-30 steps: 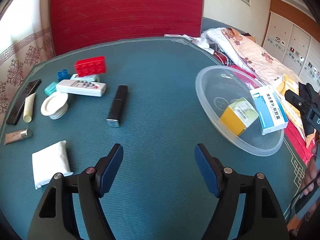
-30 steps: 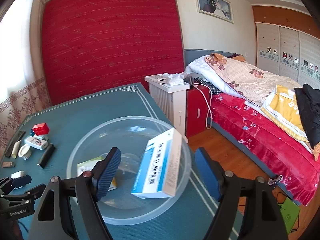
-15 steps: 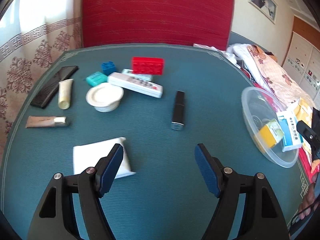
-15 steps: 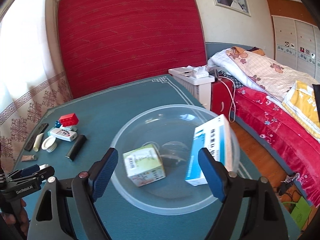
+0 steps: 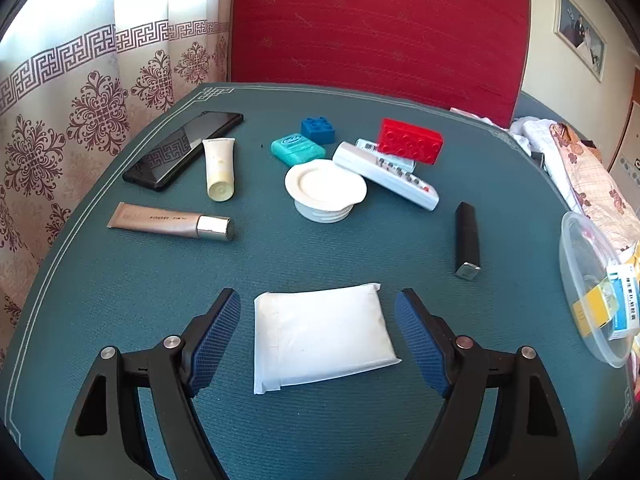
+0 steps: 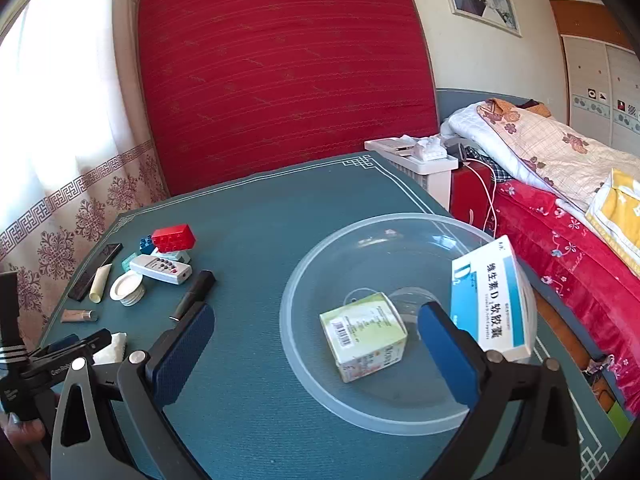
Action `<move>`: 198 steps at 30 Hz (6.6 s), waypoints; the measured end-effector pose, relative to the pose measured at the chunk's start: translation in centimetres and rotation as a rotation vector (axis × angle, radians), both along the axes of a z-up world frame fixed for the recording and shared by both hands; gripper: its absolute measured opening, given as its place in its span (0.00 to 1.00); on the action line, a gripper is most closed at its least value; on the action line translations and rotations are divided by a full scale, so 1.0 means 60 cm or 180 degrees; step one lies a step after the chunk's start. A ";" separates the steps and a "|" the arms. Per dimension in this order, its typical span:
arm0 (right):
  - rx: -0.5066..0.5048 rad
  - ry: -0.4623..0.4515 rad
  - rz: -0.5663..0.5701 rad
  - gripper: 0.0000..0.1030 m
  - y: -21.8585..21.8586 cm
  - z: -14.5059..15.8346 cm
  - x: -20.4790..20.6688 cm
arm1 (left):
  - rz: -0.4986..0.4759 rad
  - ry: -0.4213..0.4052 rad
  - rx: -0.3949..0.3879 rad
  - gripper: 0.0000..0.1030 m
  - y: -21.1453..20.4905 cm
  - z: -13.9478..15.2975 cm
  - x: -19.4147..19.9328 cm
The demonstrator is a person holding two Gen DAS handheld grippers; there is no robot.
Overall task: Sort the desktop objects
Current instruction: 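Grasp the white tissue pack with the left tool, then grasp the black lipstick with the right tool while the left tool holds the tissue pack, then carry the lipstick into the clear bowl and open the right tool, then carry the tissue pack over the bowl and open the left tool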
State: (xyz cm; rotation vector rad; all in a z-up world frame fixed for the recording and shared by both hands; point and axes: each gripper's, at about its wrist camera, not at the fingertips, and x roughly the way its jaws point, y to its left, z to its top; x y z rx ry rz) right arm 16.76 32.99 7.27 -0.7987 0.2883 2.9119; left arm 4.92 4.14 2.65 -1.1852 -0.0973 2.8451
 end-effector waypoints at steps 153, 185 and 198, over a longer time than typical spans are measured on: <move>-0.0029 -0.0486 -0.0255 0.22 0.095 -0.027 -0.034 | -0.0833 -0.0071 0.0155 0.74 0.095 0.009 0.020; -0.0203 -0.0586 -0.0226 0.23 0.134 -0.063 -0.011 | -0.1262 0.0059 0.0000 0.74 0.219 0.041 0.047; -0.0241 -0.0531 -0.0254 0.23 0.147 -0.053 -0.010 | -0.1489 0.0249 0.0031 0.74 0.300 0.079 0.017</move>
